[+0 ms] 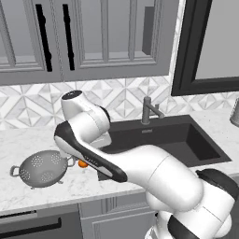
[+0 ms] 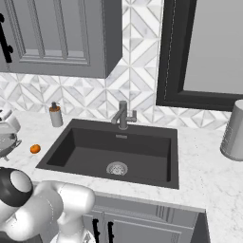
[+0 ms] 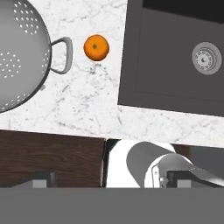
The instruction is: Put the colander in the sink, put the tangerine in the colander, and turn on the sink faucet and pour water over the colander.
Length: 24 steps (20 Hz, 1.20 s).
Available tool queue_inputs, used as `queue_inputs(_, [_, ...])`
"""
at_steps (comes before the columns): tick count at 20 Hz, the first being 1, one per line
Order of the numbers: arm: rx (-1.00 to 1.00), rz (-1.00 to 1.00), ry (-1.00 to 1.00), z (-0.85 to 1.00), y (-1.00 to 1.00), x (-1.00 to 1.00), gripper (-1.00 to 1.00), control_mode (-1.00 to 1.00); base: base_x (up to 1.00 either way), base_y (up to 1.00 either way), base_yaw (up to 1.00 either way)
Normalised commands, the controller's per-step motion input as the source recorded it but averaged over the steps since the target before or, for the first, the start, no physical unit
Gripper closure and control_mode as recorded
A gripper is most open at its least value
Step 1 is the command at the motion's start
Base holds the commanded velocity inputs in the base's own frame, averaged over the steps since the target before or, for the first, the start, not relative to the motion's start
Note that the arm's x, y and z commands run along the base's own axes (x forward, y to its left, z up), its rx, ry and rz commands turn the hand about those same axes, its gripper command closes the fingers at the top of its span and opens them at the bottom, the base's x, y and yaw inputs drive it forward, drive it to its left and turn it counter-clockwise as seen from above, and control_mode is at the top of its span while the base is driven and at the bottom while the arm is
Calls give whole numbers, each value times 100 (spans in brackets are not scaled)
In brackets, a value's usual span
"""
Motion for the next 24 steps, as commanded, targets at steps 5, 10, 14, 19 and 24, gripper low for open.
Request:
queue_inputs(5, [5,-6,3,-44,31,0,-100,-100,0,0,0])
queue_inputs(10, [6,-6,3,-45,29,4,-100,-100,0,0,0])
queue_inputs(14, [5,-7,1,-38,28,7,-100,-100,0,0,0])
queue_inputs(19, [5,-8,0,-23,24,16,-100,-100,0,0,0])
queue_inputs(24, [3,-9,0,-15,21,15,-100,-100,0,0,0])
